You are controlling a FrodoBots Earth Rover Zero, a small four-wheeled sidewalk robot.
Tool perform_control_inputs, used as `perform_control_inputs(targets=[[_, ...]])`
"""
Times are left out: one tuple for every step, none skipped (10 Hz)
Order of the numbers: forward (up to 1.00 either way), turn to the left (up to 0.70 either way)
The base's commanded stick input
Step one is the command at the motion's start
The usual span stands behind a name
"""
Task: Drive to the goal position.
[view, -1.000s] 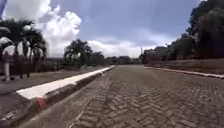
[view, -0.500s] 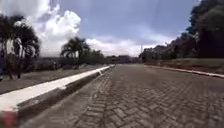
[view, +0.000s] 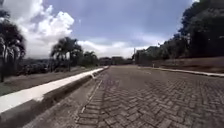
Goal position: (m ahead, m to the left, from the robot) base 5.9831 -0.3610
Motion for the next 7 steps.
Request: perform_control_inputs(targets=[[1.00,0.00],[1.00,0.00],[1.00,0.00],[1.00,0.00],[1.00,0.00],[1.00,0.00],[1.00,0.00]])
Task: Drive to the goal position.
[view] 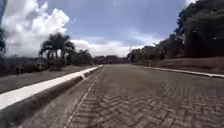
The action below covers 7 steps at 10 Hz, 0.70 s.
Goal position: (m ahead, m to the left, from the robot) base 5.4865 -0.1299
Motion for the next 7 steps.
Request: perform_control_inputs(targets=[[1.00,0.00],[1.00,0.00],[1.00,0.00],[1.00,0.00],[1.00,0.00],[1.00,0.00],[1.00,0.00]])
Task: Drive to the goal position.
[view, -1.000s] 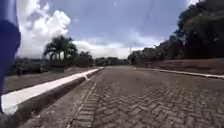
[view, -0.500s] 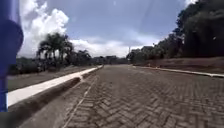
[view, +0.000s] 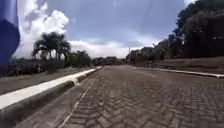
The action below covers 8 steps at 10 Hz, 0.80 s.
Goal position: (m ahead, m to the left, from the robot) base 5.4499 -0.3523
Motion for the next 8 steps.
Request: perform_control_inputs(targets=[[1.00,0.00],[1.00,0.00],[1.00,0.00],[1.00,0.00],[1.00,0.00],[1.00,0.00],[1.00,0.00],[1.00,0.00]])
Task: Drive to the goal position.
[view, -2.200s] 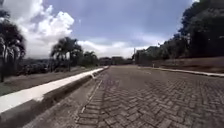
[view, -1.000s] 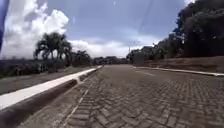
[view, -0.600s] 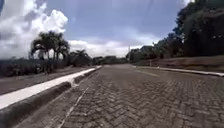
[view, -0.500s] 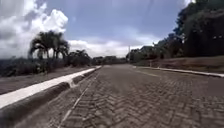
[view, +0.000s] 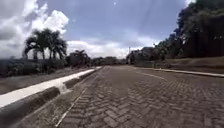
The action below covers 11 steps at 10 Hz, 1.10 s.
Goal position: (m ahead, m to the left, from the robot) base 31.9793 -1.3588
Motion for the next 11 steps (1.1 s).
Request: perform_control_inputs(targets=[[1.00,0.00],[1.00,0.00],[1.00,0.00],[1.00,0.00],[1.00,0.00],[1.00,0.00],[1.00,0.00],[1.00,0.00],[1.00,0.00],[1.00,0.00],[1.00,0.00]])
